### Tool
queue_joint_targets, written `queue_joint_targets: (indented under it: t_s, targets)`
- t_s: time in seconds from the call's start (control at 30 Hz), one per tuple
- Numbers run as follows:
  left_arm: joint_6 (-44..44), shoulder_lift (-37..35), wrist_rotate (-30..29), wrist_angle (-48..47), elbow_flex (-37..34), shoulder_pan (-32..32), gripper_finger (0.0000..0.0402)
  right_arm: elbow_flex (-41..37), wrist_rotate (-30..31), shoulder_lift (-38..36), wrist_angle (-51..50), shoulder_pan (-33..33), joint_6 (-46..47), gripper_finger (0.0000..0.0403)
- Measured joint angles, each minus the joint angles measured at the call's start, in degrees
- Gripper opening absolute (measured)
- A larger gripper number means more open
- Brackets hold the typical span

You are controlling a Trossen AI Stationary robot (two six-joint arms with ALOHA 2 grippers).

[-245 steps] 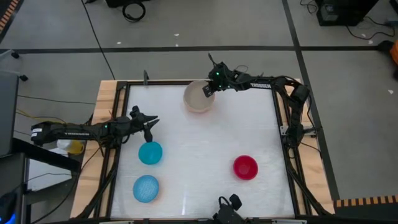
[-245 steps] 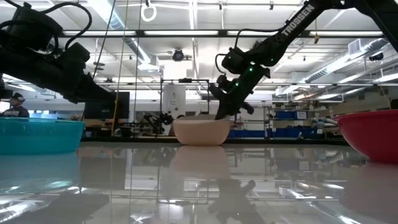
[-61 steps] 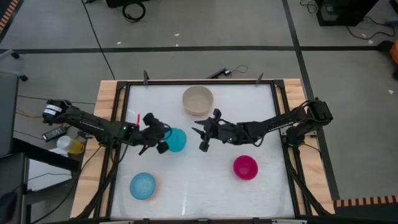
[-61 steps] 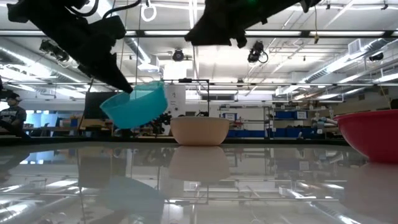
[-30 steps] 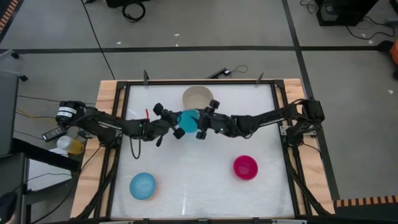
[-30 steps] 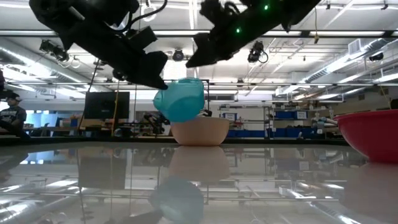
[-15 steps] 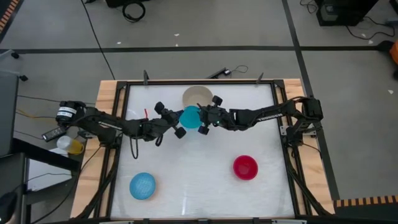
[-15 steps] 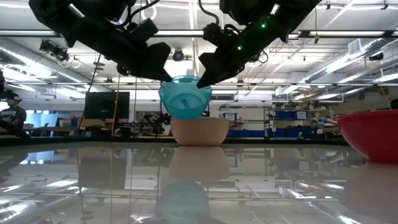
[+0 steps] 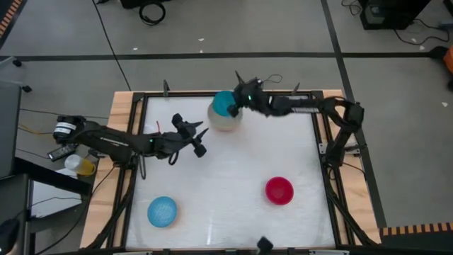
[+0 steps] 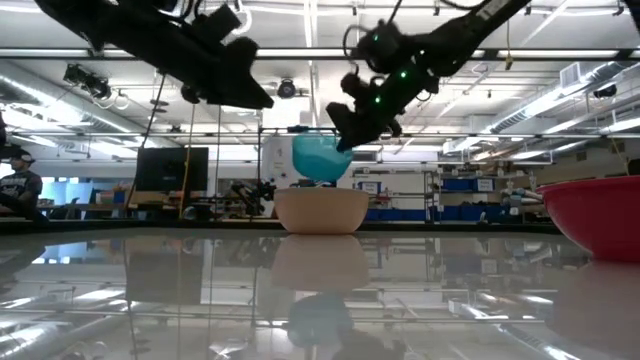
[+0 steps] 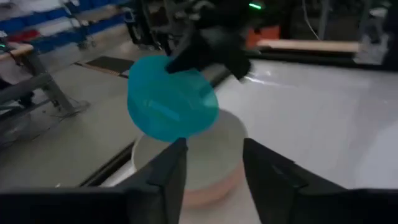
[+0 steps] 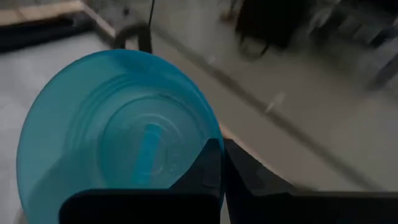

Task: Nest bowls inside each other
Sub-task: Stack the transparent blue bowl on top of the white bowl

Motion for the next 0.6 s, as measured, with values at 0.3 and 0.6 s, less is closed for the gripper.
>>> queue_joint_targets:
  t_s: [0.3,0.6]
  targets:
    - [-4.80,-9.60,10.08,-15.53,0.00,-1.34,0.0189,8.47,-18.02,7.60,-17.83,-4.99,4.00,0.0011]
    - [-10.07,-10.86,16.19,-26.34,0.01,-1.37,0.0190,8.49,-20.66,10.05,-15.04,-4.75,6.09,0.0072]
